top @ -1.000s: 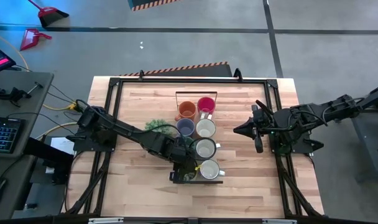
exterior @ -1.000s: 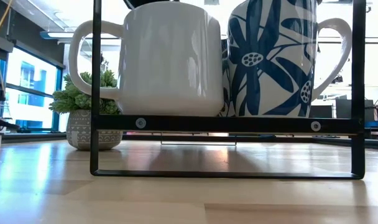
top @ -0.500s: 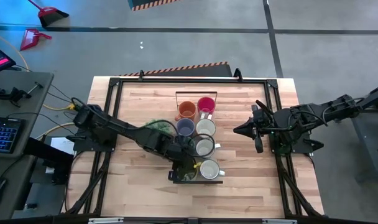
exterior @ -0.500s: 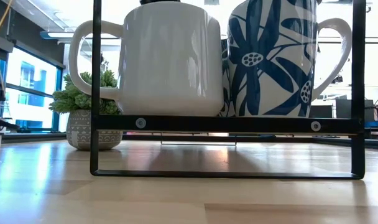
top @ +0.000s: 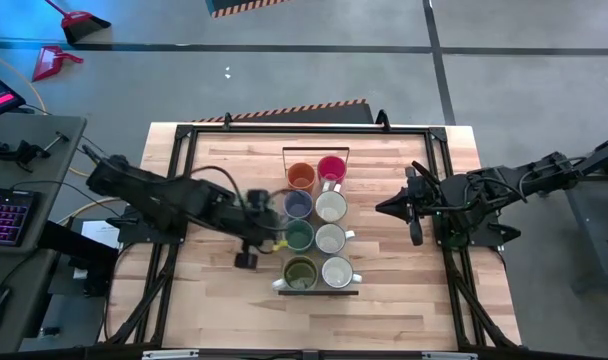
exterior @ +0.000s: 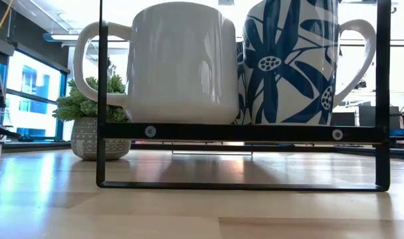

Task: Place coffee mugs
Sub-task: Return to Home Position

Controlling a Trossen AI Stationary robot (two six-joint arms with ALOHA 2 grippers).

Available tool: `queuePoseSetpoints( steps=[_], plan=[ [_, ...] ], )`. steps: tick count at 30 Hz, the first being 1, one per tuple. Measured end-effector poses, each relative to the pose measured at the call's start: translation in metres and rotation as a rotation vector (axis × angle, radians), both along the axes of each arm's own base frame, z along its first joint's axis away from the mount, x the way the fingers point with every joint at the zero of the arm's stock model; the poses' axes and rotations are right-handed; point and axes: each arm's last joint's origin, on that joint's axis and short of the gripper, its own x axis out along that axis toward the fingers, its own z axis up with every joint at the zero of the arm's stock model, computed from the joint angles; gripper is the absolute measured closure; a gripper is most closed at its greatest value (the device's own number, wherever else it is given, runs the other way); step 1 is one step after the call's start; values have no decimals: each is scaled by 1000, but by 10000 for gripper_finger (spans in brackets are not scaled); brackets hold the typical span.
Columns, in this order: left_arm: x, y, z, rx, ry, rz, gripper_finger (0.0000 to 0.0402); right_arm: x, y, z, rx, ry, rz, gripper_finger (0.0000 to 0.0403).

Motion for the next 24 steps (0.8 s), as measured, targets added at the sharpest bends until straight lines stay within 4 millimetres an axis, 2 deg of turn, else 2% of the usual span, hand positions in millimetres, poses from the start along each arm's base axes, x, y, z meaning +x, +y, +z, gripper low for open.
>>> queuePoseSetpoints(
  steps=[7, 10, 15, 18, 24],
  plan=[
    [-43, 17, 22, 27, 15, 128, 390, -3, -2, -8, -20, 83, -36, 394],
    [-61, 22, 23, 17, -20, 166, 389, -5, -2, -10, 3, 110, -51, 394],
    [-93, 34, -3, -73, -99, 264, 389, -5, -3, -10, 2, 106, -72, 394],
    [-101, 37, -17, -129, -220, 261, 385, -4, -4, -10, -28, 99, -103, 394],
    [-112, 50, -42, -82, -360, 256, 358, -3, -6, -7, -104, 63, -167, 394]
  ],
)
